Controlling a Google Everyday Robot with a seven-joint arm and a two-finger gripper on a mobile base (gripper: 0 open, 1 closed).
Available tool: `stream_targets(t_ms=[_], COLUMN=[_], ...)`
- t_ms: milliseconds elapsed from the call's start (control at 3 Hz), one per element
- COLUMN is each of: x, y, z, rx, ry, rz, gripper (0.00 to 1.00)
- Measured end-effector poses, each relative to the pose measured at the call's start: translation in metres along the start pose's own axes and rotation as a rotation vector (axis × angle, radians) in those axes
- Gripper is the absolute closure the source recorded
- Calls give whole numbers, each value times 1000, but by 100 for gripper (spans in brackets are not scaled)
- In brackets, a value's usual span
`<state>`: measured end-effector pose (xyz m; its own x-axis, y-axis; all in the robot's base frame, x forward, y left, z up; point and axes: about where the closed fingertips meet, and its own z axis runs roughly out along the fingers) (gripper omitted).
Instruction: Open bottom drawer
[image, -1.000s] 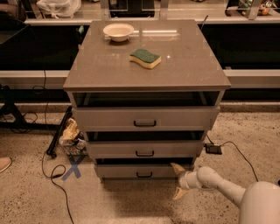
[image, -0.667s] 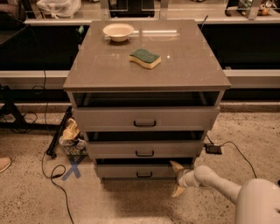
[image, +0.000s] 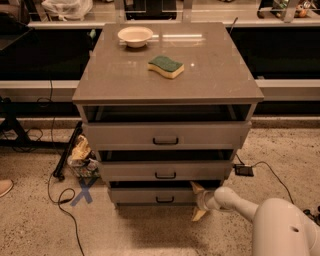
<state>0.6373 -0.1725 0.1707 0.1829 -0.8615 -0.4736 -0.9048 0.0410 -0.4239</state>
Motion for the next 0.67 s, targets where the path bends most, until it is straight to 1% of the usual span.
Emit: stream_targets(t_ms=[333,667], x=[-3,-2], y=[0,20], z=[9,12], rx=[0,-50], ry=[-7,-16], rz=[3,29], gripper=[22,47])
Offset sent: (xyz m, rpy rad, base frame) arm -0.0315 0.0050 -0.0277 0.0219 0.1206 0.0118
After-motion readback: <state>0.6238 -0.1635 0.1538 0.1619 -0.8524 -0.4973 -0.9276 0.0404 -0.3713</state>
